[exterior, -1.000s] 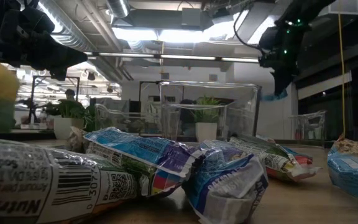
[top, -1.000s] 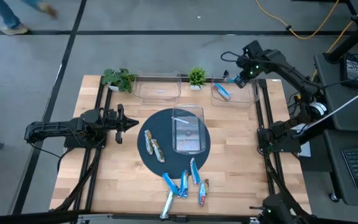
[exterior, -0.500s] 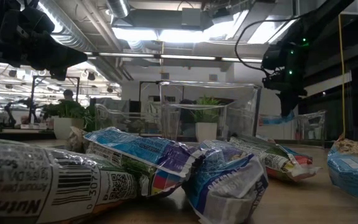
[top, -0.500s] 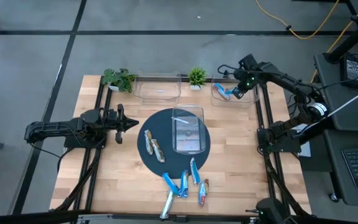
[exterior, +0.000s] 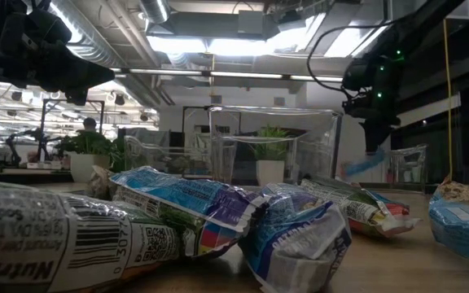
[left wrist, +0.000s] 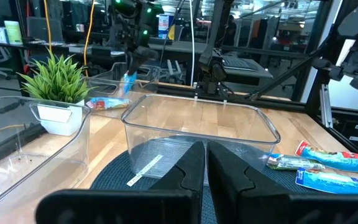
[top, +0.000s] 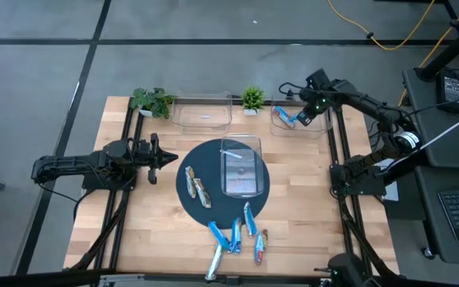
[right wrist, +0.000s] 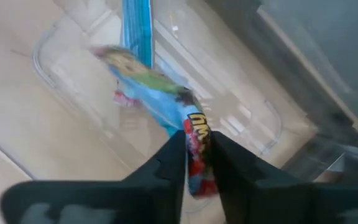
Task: Pick and place Granola Bars by type
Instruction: Put the red granola bar into the top right transparent bin
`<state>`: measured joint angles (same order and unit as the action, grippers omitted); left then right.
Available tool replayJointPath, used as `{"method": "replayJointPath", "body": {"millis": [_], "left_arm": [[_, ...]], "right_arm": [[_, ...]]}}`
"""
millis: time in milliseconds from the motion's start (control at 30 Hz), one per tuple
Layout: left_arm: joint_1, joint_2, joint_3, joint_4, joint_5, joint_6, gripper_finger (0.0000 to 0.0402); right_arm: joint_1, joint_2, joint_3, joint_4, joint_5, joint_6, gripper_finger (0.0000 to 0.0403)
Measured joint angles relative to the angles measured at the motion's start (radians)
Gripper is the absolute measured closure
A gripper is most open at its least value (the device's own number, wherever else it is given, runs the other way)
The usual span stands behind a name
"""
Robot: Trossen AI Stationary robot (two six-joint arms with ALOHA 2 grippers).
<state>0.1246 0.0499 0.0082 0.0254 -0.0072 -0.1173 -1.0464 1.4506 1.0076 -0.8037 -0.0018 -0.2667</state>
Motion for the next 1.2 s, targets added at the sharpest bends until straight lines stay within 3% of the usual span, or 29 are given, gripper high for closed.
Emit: {"method": "replayJointPath", "body": {"millis": [233,533,933,1100,1200], "left_arm": [[0.0,0.0,0.0,0.0,0.0,0.0,0.039],[0.0,0.0,0.0,0.0,0.0,0.0,0.0389],[0.0,0.0,0.0,0.0,0.0,0.0,0.039],[0.0,0.0,0.0,0.0,0.0,0.0,0.039],[0.0,0.0,0.0,0.0,0.0,0.0,0.0389]], "right_arm": [[0.01,0.0,0.095,-0.028,0.0,0.001,0.0258],[0.197,-0.14,0.191,-0.102,-0.028,-0.051,0.0269],[0.654,-0.445,0.192,-0.147,-0.029,0.212,0.0277],[0.933,-0.474,0.192,-0.062,-0.014,0.407,0.0277],[1.084,-0.457,0.192,-0.013,0.056,0.475,0.0277]]}}
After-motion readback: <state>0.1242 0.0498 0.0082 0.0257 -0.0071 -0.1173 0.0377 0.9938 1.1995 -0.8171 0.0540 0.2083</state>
